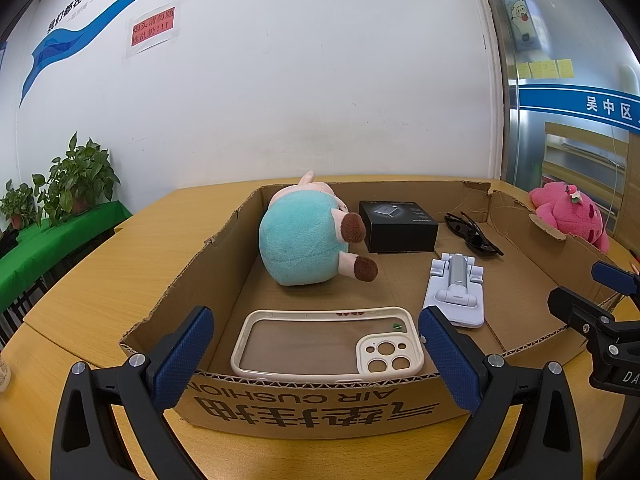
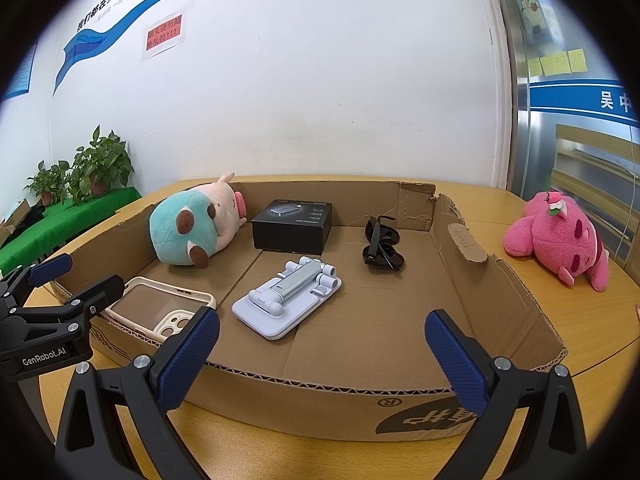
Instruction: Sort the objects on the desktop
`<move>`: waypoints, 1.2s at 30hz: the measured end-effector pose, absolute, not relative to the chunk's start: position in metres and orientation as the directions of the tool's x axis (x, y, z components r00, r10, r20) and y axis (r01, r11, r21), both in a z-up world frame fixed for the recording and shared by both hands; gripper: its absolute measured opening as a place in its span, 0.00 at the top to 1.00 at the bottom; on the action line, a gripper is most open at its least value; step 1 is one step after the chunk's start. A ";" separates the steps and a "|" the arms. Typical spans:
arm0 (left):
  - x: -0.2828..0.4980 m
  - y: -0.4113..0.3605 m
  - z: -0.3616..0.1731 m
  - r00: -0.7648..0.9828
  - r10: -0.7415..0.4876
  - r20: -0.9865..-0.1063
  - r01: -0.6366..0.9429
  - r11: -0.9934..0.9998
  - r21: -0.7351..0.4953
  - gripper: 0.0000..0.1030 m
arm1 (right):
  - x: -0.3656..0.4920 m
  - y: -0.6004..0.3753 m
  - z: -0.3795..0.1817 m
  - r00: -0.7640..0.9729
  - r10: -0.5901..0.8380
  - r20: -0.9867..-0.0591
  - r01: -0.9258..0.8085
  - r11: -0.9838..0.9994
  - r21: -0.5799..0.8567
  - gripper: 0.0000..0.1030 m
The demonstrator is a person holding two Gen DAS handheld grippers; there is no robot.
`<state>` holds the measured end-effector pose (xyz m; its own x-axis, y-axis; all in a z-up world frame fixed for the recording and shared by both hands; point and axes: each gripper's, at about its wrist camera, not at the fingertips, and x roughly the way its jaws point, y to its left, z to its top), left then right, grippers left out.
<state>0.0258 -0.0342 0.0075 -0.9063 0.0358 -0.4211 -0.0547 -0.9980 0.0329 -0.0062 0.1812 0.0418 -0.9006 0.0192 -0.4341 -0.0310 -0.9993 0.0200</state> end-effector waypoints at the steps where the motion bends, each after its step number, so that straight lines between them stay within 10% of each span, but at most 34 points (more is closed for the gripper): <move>1: 0.026 -0.034 0.007 -0.906 0.036 -0.421 -0.054 -0.998 0.033 0.00 | -0.007 0.181 0.042 -0.901 0.019 -0.434 -0.031 -0.999 0.020 0.01; 36: 0.027 -0.035 0.008 -0.905 0.038 -0.423 -0.056 -0.998 0.030 0.00 | -0.005 0.181 0.042 -0.901 0.018 -0.434 -0.030 -0.999 0.020 0.01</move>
